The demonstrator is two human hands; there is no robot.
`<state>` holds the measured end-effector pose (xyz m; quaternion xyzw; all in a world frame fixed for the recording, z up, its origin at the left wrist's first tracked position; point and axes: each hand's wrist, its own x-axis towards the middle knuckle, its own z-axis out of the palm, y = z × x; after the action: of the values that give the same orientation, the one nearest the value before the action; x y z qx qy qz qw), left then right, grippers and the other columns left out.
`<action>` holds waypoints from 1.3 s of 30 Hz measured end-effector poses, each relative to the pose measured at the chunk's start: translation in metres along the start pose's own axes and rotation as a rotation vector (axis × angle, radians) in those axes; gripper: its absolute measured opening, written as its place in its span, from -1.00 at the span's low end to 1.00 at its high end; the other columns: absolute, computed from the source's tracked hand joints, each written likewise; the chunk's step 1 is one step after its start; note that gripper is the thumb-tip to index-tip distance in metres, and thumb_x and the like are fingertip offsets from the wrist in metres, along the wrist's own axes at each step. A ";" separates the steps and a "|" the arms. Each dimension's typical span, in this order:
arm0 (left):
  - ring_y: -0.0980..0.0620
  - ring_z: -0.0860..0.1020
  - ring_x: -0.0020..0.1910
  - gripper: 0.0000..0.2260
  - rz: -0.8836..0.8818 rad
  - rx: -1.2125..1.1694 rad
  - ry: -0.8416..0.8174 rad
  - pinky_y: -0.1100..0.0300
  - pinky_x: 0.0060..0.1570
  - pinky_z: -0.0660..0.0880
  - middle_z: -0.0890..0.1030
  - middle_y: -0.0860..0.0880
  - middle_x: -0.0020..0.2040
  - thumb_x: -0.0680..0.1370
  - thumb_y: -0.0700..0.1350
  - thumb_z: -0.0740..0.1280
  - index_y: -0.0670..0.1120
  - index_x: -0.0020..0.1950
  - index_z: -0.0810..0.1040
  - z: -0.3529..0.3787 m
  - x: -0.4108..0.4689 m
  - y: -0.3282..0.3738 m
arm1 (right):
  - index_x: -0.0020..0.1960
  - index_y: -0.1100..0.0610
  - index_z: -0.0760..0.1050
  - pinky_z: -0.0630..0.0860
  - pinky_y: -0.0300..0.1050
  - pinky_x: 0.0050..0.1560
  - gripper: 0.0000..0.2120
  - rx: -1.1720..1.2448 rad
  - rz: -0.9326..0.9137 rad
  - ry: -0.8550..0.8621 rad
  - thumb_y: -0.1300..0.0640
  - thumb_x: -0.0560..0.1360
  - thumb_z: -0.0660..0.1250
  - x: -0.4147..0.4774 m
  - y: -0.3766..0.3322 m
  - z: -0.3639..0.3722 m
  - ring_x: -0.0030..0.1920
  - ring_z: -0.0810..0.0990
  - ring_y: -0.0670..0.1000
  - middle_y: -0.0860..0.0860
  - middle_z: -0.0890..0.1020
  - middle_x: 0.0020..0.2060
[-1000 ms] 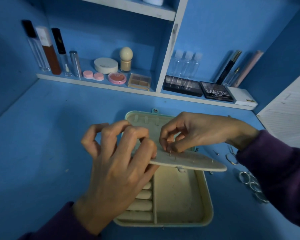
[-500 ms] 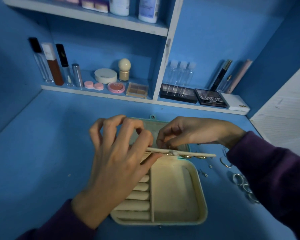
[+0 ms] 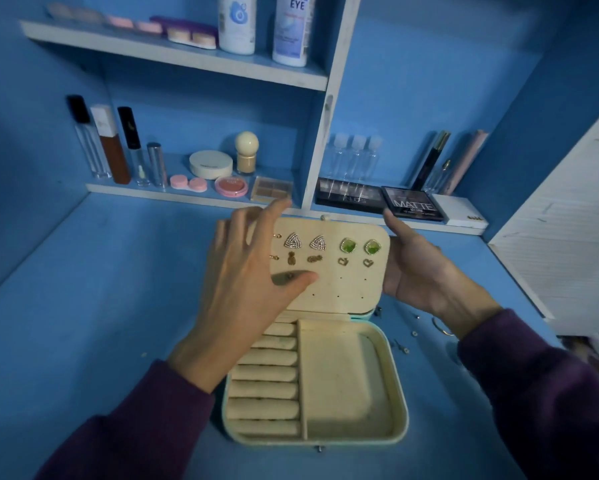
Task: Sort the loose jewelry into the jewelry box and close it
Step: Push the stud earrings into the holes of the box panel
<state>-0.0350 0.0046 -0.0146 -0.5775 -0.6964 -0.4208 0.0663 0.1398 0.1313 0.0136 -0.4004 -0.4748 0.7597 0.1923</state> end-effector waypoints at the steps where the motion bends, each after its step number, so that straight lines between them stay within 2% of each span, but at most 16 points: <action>1: 0.07 0.32 0.13 -0.25 -0.037 -0.092 -0.029 0.22 0.12 0.32 0.42 -0.01 0.17 0.28 0.16 0.49 0.05 0.42 0.31 0.002 0.000 -0.002 | 0.18 0.18 0.56 0.50 0.08 0.14 -0.39 0.023 -0.017 0.017 -0.26 0.56 -0.01 -0.001 0.004 -0.001 0.07 0.61 0.19 0.20 0.65 0.03; 3: 0.21 0.30 0.20 -0.27 -0.128 -0.303 -0.046 0.50 0.11 0.22 0.38 0.10 0.21 0.33 0.10 0.51 0.07 0.43 0.30 0.004 0.000 -0.005 | 0.11 0.15 0.53 0.53 0.01 -0.04 -0.44 0.052 -0.057 0.053 -0.26 0.57 -0.02 -0.005 0.008 -0.003 -0.14 0.65 0.10 0.16 0.68 -0.16; 4: 0.23 0.32 0.23 -0.30 -0.188 -0.393 -0.038 0.56 0.12 0.21 0.39 0.13 0.24 0.36 0.08 0.50 0.09 0.43 0.29 0.005 -0.001 -0.007 | 0.10 0.15 0.52 0.53 -0.01 -0.07 -0.45 0.058 -0.074 0.062 -0.25 0.57 -0.02 -0.008 0.010 -0.003 -0.18 0.65 0.07 0.15 0.68 -0.18; 7: 0.18 0.45 0.21 -0.48 -0.388 -0.596 -0.038 0.39 0.11 0.40 0.49 0.11 0.25 0.47 0.02 0.41 0.12 0.40 0.34 0.007 -0.003 -0.010 | 0.08 0.16 0.51 0.54 -0.02 -0.04 -0.48 0.035 -0.100 0.061 -0.23 0.57 0.01 -0.014 0.013 -0.006 -0.11 0.63 0.09 0.18 0.65 -0.07; 10: 0.24 0.60 -0.03 -0.68 -0.556 -0.920 -0.022 0.43 -0.18 0.48 0.63 0.11 0.05 0.55 -0.19 0.32 0.05 0.29 0.48 0.005 -0.001 -0.014 | 0.10 0.17 0.53 0.52 -0.04 -0.03 -0.49 -0.010 -0.112 0.073 -0.21 0.57 0.04 -0.019 0.013 -0.006 -0.10 0.59 0.08 0.17 0.61 -0.06; 12: 0.27 0.61 -0.12 -0.73 -0.605 -1.022 0.008 0.45 -0.20 0.48 0.68 0.15 -0.09 0.56 -0.27 0.27 0.03 0.17 0.55 0.003 0.001 -0.018 | 0.12 0.18 0.54 0.53 -0.07 -0.05 -0.51 -0.040 -0.134 0.081 -0.18 0.57 0.06 -0.023 0.013 -0.006 -0.14 0.59 0.06 0.14 0.62 -0.11; 16: 0.25 0.61 -0.10 -0.72 -0.590 -1.068 0.004 0.44 -0.19 0.47 0.69 0.15 -0.11 0.57 -0.31 0.22 0.02 0.10 0.59 0.002 0.001 -0.023 | 0.13 0.22 0.54 0.61 -0.09 -0.11 -0.60 -0.167 -0.185 0.145 -0.07 0.58 0.13 -0.033 0.011 -0.010 -0.16 0.64 0.06 0.17 0.66 -0.15; 19: 0.21 0.60 -0.06 -0.71 -0.599 -1.054 0.007 0.43 -0.20 0.47 0.68 0.10 -0.03 0.57 -0.30 0.21 0.02 0.13 0.58 0.003 0.001 -0.025 | 0.08 0.20 0.59 0.59 -0.06 -0.06 -0.74 -0.403 -0.266 0.205 0.07 0.59 0.19 -0.043 0.010 -0.018 -0.12 0.63 0.11 0.22 0.66 -0.11; 21: 0.20 0.60 -0.05 -0.71 -0.604 -1.056 0.011 0.43 -0.19 0.47 0.67 0.09 -0.01 0.57 -0.29 0.22 0.03 0.13 0.58 0.003 0.001 -0.026 | 0.00 0.12 0.63 0.55 -0.13 -0.11 -0.83 -0.717 -0.365 0.271 0.17 0.56 0.26 -0.049 0.008 -0.029 -0.14 0.62 0.05 0.10 0.68 -0.16; 23: 0.21 0.61 -0.08 -0.71 -0.601 -1.063 0.010 0.43 -0.20 0.48 0.68 0.11 -0.04 0.57 -0.30 0.22 0.04 0.10 0.59 0.003 0.001 -0.025 | -0.10 0.02 0.65 0.47 -0.29 -0.15 -0.87 -1.036 -0.436 0.332 0.19 0.50 0.35 -0.053 0.007 -0.041 -0.17 0.60 -0.06 -0.07 0.68 -0.23; 25: 0.21 0.61 -0.09 -0.72 -0.601 -1.064 0.006 0.42 -0.20 0.48 0.68 0.11 -0.06 0.57 -0.30 0.22 0.04 0.08 0.60 0.004 0.002 -0.025 | -0.15 0.04 0.66 0.41 -0.44 -0.18 -0.88 -1.227 -0.483 0.354 0.24 0.46 0.40 -0.056 0.008 -0.049 -0.20 0.57 -0.15 -0.14 0.66 -0.25; 27: 0.20 0.61 -0.09 -0.72 -0.606 -1.062 0.002 0.41 -0.20 0.48 0.69 0.11 -0.08 0.57 -0.29 0.23 0.05 0.07 0.60 0.004 0.002 -0.025 | -0.16 0.08 0.67 0.37 -0.49 -0.21 -0.90 -1.362 -0.489 0.349 0.26 0.43 0.43 -0.059 0.010 -0.056 -0.21 0.55 -0.17 -0.19 0.62 -0.28; 30: 0.17 0.61 -0.06 -0.72 -0.613 -1.060 0.005 0.36 -0.13 0.48 0.69 0.09 -0.05 0.56 -0.29 0.24 0.05 0.08 0.60 0.004 0.002 -0.026 | -0.16 0.02 0.67 0.43 -0.38 -0.18 -0.90 -1.521 -0.470 0.325 0.21 0.40 0.47 -0.059 0.017 -0.065 -0.25 0.52 -0.19 -0.24 0.57 -0.29; 33: 0.16 0.61 -0.04 -0.73 -0.618 -1.055 0.004 0.35 -0.12 0.48 0.68 0.08 -0.04 0.56 -0.28 0.25 0.06 0.10 0.60 0.004 0.002 -0.026 | -0.14 -0.01 0.67 0.50 -0.10 -0.13 -0.92 -1.595 -0.485 0.313 0.15 0.40 0.46 -0.058 0.025 -0.070 -0.18 0.49 -0.12 -0.21 0.55 -0.29; 36: 0.18 0.62 -0.06 -0.73 -0.629 -1.055 0.002 0.39 -0.16 0.48 0.69 0.10 -0.08 0.56 -0.27 0.26 0.06 0.09 0.60 0.005 0.002 -0.027 | -0.11 -0.02 0.67 0.48 -0.07 -0.16 -0.94 -1.652 -0.505 0.328 0.10 0.43 0.44 -0.058 0.030 -0.070 -0.14 0.48 -0.07 -0.20 0.52 -0.31; 39: 0.17 0.62 -0.05 -0.73 -0.633 -1.052 -0.005 0.37 -0.15 0.48 0.69 0.10 -0.07 0.56 -0.27 0.26 0.06 0.10 0.60 0.005 0.002 -0.027 | -0.10 -0.04 0.67 0.48 -0.06 -0.16 -0.93 -1.672 -0.482 0.334 0.07 0.45 0.41 -0.056 0.032 -0.068 -0.08 0.49 -0.06 -0.16 0.58 -0.28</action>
<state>-0.0572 0.0097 -0.0302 -0.2989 -0.5334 -0.7061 -0.3571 0.2308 0.1167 -0.0064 -0.4046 -0.9120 0.0347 0.0584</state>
